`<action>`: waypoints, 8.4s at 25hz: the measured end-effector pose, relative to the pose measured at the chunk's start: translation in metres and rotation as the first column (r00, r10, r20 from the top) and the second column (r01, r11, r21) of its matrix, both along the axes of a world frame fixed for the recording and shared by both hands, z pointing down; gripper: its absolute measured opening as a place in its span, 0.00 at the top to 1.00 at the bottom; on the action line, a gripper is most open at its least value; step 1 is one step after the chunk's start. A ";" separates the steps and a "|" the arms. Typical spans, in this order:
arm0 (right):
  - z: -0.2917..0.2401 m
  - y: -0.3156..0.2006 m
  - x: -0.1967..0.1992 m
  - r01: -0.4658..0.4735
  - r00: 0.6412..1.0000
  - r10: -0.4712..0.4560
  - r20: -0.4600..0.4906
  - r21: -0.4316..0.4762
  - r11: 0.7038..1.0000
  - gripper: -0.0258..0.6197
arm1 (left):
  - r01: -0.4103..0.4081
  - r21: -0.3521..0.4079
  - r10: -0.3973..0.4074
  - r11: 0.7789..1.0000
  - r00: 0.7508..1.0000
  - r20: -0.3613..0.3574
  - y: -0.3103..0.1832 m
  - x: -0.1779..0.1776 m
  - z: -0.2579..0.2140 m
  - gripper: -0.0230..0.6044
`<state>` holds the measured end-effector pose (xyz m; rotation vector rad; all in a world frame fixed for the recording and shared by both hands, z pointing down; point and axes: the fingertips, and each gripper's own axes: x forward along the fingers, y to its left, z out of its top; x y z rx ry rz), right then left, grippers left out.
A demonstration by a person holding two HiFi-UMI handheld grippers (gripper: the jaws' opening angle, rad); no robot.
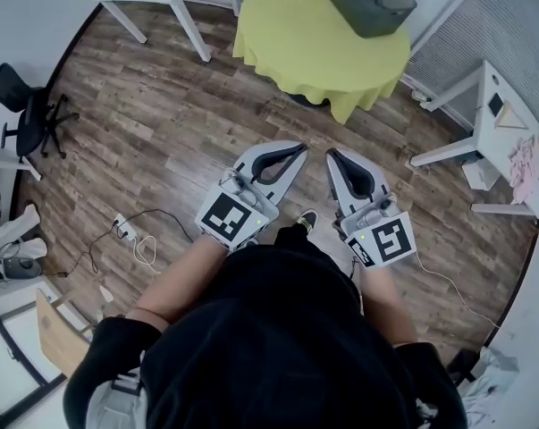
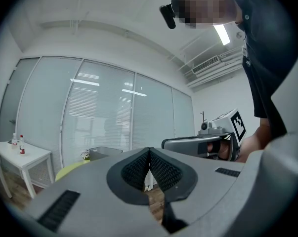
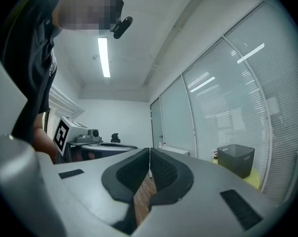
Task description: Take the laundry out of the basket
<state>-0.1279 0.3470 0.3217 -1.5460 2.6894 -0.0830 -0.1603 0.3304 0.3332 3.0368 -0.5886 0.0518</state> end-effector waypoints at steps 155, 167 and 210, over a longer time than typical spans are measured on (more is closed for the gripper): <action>0.460 -0.730 0.442 -0.235 0.918 -0.223 -0.328 -0.903 0.358 0.29 | 0.126 -0.028 -0.118 0.992 0.975 0.190 -0.721 0.408 0.192 0.95; 0.491 -0.731 0.448 -0.268 0.900 -0.244 -0.360 -0.901 0.342 0.29 | 0.132 -0.034 -0.123 0.991 0.974 0.189 -0.720 0.407 0.194 0.95; 0.220 -0.661 0.403 -0.051 0.792 -0.456 -0.407 -0.788 0.614 0.47 | 0.291 0.094 -0.303 0.952 0.940 0.155 -0.617 0.357 0.086 0.95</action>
